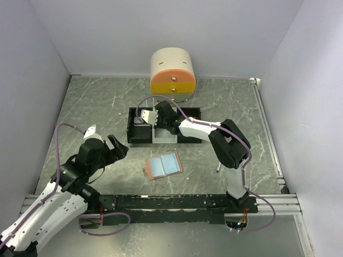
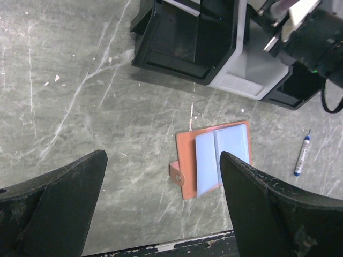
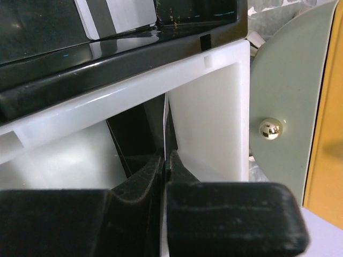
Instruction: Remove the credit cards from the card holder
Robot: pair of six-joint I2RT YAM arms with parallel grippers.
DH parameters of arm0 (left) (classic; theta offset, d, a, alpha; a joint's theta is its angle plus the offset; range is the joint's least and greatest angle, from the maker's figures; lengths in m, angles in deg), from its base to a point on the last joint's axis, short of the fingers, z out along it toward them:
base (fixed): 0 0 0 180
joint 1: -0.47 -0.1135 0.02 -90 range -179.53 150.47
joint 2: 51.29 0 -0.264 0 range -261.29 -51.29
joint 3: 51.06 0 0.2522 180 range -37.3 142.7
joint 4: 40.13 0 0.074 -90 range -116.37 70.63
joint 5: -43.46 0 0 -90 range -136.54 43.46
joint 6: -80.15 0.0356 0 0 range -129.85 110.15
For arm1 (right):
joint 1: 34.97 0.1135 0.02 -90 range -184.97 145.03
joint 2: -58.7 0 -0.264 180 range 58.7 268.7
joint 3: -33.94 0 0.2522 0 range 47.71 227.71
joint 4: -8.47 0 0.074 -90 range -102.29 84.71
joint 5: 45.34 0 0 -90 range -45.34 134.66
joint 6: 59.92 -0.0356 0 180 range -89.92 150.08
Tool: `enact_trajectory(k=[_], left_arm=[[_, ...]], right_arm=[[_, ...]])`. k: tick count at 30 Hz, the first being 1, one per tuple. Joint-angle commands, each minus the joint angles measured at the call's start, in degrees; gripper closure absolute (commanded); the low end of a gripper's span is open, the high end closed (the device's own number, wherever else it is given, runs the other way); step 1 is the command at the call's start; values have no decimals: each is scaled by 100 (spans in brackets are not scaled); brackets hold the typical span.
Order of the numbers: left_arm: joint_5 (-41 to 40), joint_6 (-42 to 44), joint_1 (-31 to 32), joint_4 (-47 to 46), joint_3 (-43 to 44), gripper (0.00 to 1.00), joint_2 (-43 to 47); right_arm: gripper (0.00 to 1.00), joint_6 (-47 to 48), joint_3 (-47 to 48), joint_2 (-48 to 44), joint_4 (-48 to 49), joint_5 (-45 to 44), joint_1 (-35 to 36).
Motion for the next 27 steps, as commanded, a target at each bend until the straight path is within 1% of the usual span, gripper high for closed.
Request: enact_trajectory(k=[1, 5, 10, 14, 15, 17, 19, 20, 21, 27], left_arm=[[-44, -69, -45, 115, 275, 2, 185], [2, -48, -41, 98, 360, 2, 197], [-7, -45, -41, 174, 401, 2, 138], [-5, -63, -41, 220, 442, 2, 162], [-10, -63, -41, 222, 438, 2, 181], [-23, -61, -41, 225, 434, 2, 205], [-25, -63, -41, 225, 427, 2, 211], [-24, -63, -41, 217, 421, 2, 206], [-5, -69, -41, 208, 416, 2, 189], [111, -59, -41, 137, 364, 2, 141]], right_arm=[[100, 427, 173, 188, 199, -259, 33], [99, 512, 153, 414, 405, -281, 50], [97, 527, 188, 585, 428, -340, 72], [94, 495, 37, 441, 475, -353, 87], [93, 440, -27, 370, 500, -300, 99], [84, 324, -94, 256, 428, -98, 99], [74, 202, -119, 95, 374, 73, 97], [66, 137, -120, 56, 366, 124, 95], [63, 90, -109, 29, 357, 169, 96], [59, -183, -54, -134, 141, 535, 94]])
